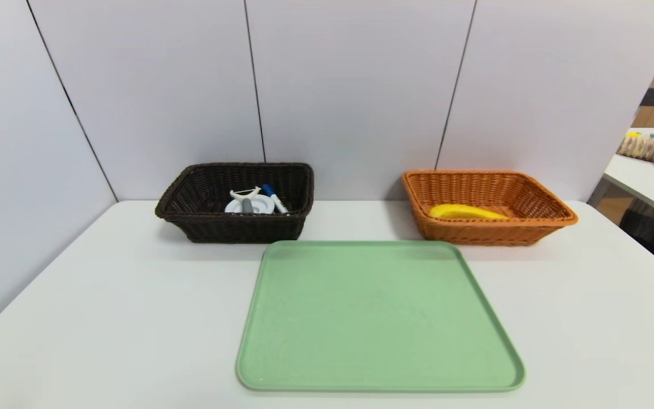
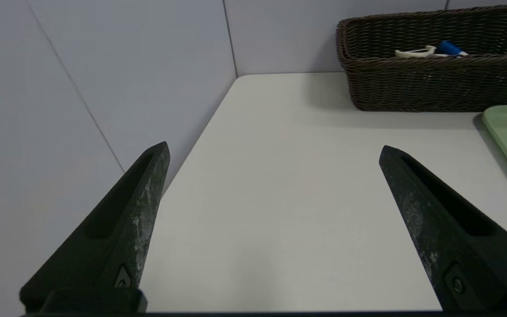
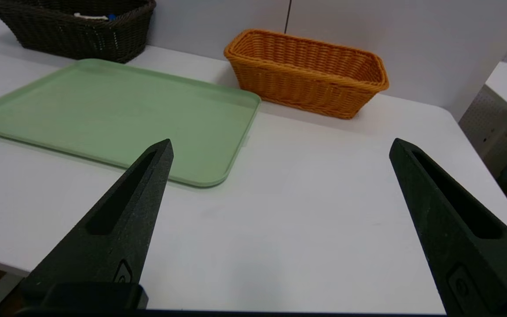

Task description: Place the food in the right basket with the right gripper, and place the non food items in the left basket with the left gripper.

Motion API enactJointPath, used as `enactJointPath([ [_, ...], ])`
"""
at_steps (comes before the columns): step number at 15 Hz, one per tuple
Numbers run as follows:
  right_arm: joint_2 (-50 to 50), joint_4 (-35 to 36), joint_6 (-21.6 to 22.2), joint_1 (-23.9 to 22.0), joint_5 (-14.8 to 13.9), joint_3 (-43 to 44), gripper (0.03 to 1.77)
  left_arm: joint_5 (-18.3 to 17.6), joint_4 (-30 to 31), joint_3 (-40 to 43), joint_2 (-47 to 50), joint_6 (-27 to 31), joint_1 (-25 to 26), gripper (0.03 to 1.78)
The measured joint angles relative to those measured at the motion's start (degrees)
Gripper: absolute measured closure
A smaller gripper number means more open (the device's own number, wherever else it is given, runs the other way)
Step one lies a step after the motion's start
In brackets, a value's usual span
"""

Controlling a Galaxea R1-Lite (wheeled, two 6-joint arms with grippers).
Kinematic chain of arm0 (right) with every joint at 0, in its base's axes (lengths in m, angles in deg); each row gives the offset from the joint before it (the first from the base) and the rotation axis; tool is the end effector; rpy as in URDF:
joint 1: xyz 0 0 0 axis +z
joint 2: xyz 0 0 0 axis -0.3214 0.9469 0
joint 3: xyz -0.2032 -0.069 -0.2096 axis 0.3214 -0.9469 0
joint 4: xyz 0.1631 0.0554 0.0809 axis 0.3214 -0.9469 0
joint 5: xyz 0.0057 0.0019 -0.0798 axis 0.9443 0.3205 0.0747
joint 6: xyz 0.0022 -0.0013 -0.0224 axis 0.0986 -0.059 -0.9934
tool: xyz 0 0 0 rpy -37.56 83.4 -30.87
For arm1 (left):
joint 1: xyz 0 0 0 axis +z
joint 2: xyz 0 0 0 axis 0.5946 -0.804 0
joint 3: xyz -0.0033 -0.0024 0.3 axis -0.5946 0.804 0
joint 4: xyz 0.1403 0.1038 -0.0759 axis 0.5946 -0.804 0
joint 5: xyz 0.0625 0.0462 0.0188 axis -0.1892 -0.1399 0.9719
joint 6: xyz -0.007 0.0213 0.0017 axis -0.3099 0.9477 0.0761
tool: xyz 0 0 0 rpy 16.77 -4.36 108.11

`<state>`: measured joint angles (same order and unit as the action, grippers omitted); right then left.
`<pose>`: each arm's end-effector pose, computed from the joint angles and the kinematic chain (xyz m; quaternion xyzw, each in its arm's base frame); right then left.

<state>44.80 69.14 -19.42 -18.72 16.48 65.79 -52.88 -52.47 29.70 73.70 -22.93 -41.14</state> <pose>-0.0663 0.0045 0.1476 -0.0693 -0.0448 0.0973 0.9918 -0.0093 0.0079 0.1560 0.0494 -0.0369 0.1206 0.9908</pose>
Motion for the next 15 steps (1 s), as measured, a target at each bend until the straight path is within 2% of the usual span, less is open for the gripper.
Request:
enactJointPath([
  [3,-0.46,2.88,0.27,0.0,-0.16,-2.71,0.1,8.62,0.57,0.83,0.01,0.01,0.0,0.12],
  [6,-0.54,2.54,0.35,0.0,-0.11,-3.5,0.1,17.01,4.9,1.71,0.04,-0.02,0.15,0.12],
  [8,-0.54,2.73,0.79,0.05,-0.13,-3.86,0.1,19.87,5.9,1.93,0.37,0.15,0.74,0.12],
  [10,-0.54,2.51,1.22,0.05,-0.06,-3.97,0.1,19.79,4.73,2.51,2.68,1.05,3.45,0.12],
  [12,-0.54,2.74,1.88,0.05,-0.11,-3.8,0.1,16.92,2.47,2.95,5.33,2.32,4.35,0.12],
  [13,-0.54,2.85,2.36,0.05,-0.13,-3.39,0.1,13.71,1.15,2.76,6.24,2.55,4.39,0.12],
  [15,-0.54,3.12,2.43,0.05,-0.57,-3.34,0.1,4.21,-1.41,2.62,9.07,3.75,4.44,0.12],
])
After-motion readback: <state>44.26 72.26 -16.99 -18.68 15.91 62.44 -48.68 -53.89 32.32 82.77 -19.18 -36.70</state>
